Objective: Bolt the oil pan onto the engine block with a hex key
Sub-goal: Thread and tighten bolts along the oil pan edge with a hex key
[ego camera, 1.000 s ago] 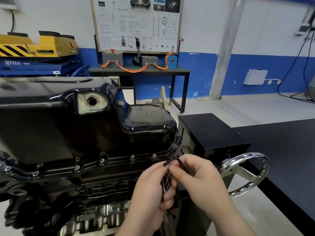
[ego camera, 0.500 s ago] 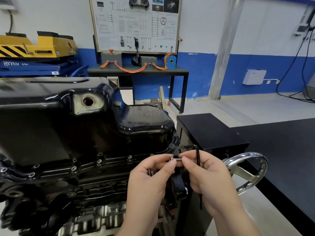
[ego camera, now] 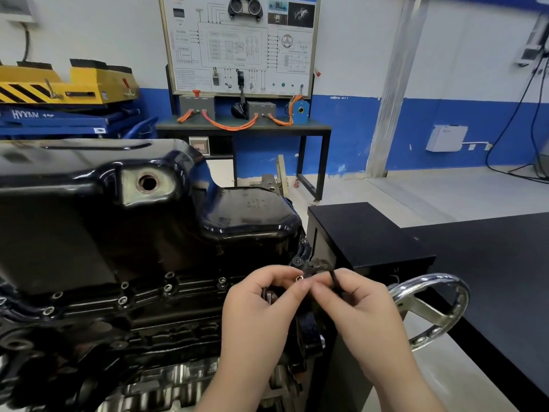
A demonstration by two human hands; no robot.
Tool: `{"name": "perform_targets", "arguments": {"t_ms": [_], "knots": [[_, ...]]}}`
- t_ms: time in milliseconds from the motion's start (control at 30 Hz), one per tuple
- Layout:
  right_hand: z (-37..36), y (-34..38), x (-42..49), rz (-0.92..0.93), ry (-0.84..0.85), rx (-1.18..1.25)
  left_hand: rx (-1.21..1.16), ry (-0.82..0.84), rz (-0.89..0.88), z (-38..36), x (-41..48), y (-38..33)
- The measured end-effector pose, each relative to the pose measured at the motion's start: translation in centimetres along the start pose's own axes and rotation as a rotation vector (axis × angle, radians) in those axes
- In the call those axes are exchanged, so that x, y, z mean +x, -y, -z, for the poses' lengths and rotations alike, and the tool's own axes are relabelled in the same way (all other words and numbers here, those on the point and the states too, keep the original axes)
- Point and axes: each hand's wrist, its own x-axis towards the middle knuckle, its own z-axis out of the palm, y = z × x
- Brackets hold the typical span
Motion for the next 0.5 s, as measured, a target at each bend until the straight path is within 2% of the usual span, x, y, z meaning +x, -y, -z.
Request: {"name": "perform_targets", "arguments": {"t_ms": [100,267,400,500], "knots": [[0.8,0.0,0.8,-0.047,-0.105,0.134,0.147,-0.007,-0.085,0.2,1.2,-0.9],[2.9,1.6,1.8,0.126,-0.292,0.045,0.332,0.002,-0.171,0.1,2.6,-1.5],[3.7,3.0,1.6,0.243,-0.285,0.173,0.438,0.046,-0.199,-0.5,2.2,-1.2],[3.4,3.5,1.2,0.298,-0.273,0.163,0.485,0.068,-0.203,-0.8,1.9,-1.2]]}}
